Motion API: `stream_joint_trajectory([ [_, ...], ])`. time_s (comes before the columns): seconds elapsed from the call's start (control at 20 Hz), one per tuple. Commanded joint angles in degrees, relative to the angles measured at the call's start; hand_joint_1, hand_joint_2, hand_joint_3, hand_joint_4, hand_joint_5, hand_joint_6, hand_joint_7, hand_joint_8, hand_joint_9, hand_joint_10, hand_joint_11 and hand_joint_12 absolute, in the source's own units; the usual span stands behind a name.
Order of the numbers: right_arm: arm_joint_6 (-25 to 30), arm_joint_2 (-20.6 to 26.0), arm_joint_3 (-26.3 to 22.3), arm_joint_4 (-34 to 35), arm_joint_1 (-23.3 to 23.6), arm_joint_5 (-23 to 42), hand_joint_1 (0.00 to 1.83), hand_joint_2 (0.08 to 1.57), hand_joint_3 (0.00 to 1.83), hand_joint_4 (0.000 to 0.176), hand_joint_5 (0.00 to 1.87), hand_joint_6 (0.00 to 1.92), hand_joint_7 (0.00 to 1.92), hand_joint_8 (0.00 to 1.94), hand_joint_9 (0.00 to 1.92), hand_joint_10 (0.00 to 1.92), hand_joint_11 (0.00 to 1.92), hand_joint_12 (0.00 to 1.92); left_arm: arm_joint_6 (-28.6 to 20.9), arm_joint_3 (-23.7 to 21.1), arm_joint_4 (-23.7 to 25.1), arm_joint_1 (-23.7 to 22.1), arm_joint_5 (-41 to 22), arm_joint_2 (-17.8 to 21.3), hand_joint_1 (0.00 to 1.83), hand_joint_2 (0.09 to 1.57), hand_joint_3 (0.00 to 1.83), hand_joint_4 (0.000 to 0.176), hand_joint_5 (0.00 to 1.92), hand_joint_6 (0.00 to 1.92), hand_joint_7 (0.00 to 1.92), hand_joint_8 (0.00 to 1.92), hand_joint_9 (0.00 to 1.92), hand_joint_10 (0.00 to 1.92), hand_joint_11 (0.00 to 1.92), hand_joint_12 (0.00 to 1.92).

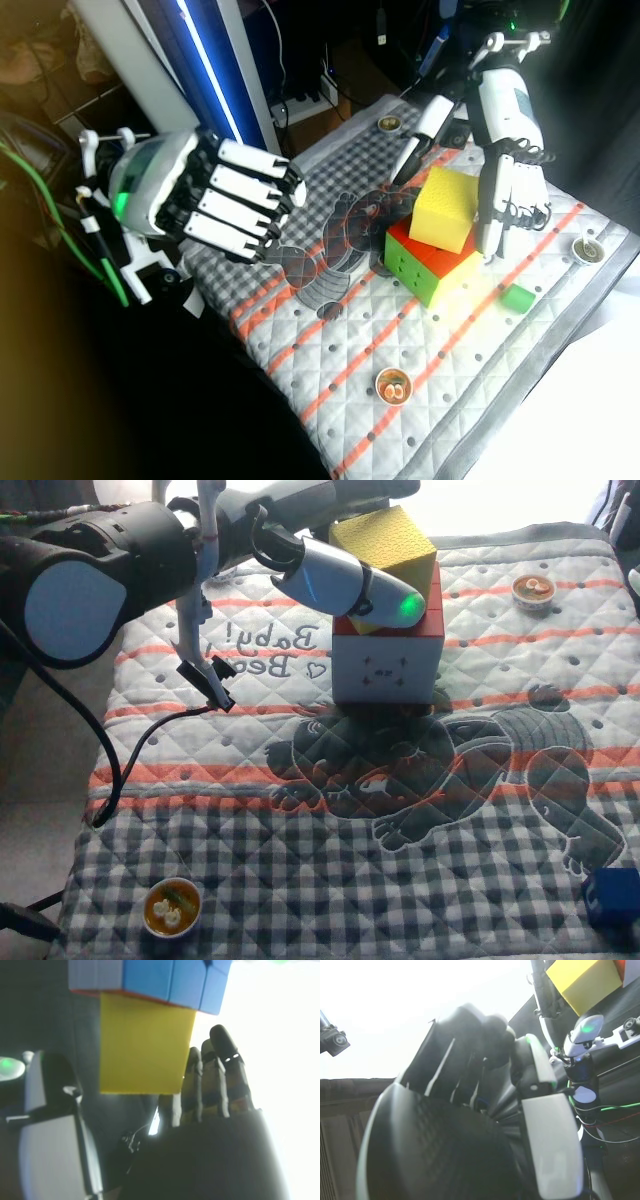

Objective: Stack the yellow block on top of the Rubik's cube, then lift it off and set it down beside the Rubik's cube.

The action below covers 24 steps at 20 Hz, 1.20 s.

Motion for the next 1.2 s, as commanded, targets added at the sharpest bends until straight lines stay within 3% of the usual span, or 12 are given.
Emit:
stream_joint_trajectory([
  [0.0,0.2,0.2,0.2,-0.8,1.0,6.8,1.17,1.31,0.0,0.0,0.53,1.45,0.78,1.6,0.91,1.63,0.91,1.91,-0.4,-0.5,-0.2,-0.2,7.9,0.4,0.8,0.86,0.0,0.117,0.19,0.0,0.23,0.0,0.12,0.24,0.0,1.34],
  [0.1,0.2,0.3,0.5,-0.9,1.9,6.0,1.12,1.32,0.0,0.0,0.53,1.54,0.75,1.53,0.67,1.53,0.58,1.91,-0.4,-2.1,-0.4,0.0,10.1,1.8,0.64,0.91,0.01,0.117,0.16,0.0,0.15,0.0,0.04,0.23,0.0,1.32],
  [0.2,0.2,0.2,1.7,-2.4,5.0,1.7,0.83,1.27,0.0,0.0,0.33,1.11,0.5,1.08,0.42,1.31,0.31,1.85,-0.4,-4.6,-1.0,0.6,14.3,4.2,0.45,1.03,0.01,0.023,0.19,0.01,0.14,0.0,0.01,0.02,0.0,0.43],
  [0.25,0.2,-0.2,2.8,-3.7,7.7,-1.9,0.83,1.21,0.0,0.0,0.3,0.97,0.41,0.85,0.32,1.16,0.24,1.76,-0.4,-6.4,-1.2,1.0,17.2,6.0,0.39,1.04,0.0,0.0,0.18,0.0,0.24,0.02,0.15,0.06,0.0,0.71],
  [0.35,0.2,-1.6,5.0,-5.6,12.0,-7.6,0.77,1.14,0.0,0.0,0.19,0.89,0.23,0.78,0.09,1.14,0.01,1.75,-0.4,-9.5,-1.5,1.8,22.4,9.4,0.39,1.05,0.0,0.022,0.22,0.0,0.39,0.04,0.16,0.56,0.0,1.36],
  [0.45,0.2,-2.7,6.6,-6.4,14.8,-11.3,0.74,1.08,0.0,0.0,0.11,0.77,0.13,0.66,0.0,1.06,0.0,1.62,-0.4,-11.8,-1.6,2.7,26.6,11.8,0.43,1.07,0.0,0.0,0.26,0.01,0.33,0.01,0.03,0.81,0.0,1.55],
  [0.5,0.2,-3.4,7.7,-7.2,16.9,-14.0,0.72,1.03,0.0,0.0,0.06,0.63,0.09,0.47,0.0,0.85,0.0,1.47,-0.4,-13.6,-1.6,3.5,29.8,13.7,0.44,1.09,0.01,0.065,0.28,0.01,0.31,0.0,0.0,0.72,0.0,1.56],
  [0.55,0.2,-3.9,8.2,-7.6,18.1,-15.3,0.75,1.0,0.0,0.0,0.03,0.48,0.06,0.33,0.0,0.61,0.0,1.19,-0.4,-14.6,-1.6,4.0,31.6,14.7,0.38,1.09,0.0,0.085,0.29,0.02,0.32,0.01,0.01,0.71,0.0,1.56],
  [0.65,0.2,-5.6,9.7,-8.7,21.1,-18.9,0.71,0.94,0.0,0.0,0.05,0.15,0.07,0.09,0.0,0.3,0.0,0.69,-0.5,-17.0,-2.0,5.8,36.0,17.4,0.23,1.09,0.0,0.07,0.29,0.01,0.32,0.0,0.06,0.6,0.0,1.41],
  [0.8,0.2,-8.4,12.3,-10.9,25.3,-25.3,0.72,0.97,0.0,0.0,0.11,0.06,0.05,0.01,0.04,0.12,0.0,0.73,-0.5,-20.4,-3.5,9.5,42.8,20.8,0.21,1.15,0.0,0.045,0.35,0.01,0.36,0.01,0.13,0.46,0.0,1.36],
  [0.9,0.2,-9.5,13.1,-11.5,26.6,-27.7,0.91,1.03,0.0,0.0,0.14,0.05,0.05,0.01,0.07,0.11,0.0,0.76,-0.5,-21.9,-4.5,11.5,46.0,22.2,0.31,1.15,0.0,0.028,0.44,0.04,0.43,0.02,0.11,0.75,0.0,1.59],
  [1.15,0.1,-13.9,16.1,-11.6,28.5,-33.1,0.57,0.79,0.0,0.0,0.09,0.0,0.04,0.0,0.05,0.03,0.0,0.61,-2.7,-24.1,-8.3,16.8,52.8,24.8,0.36,1.25,0.0,0.0,0.5,0.06,0.44,0.02,0.09,0.89,0.0,1.69],
])
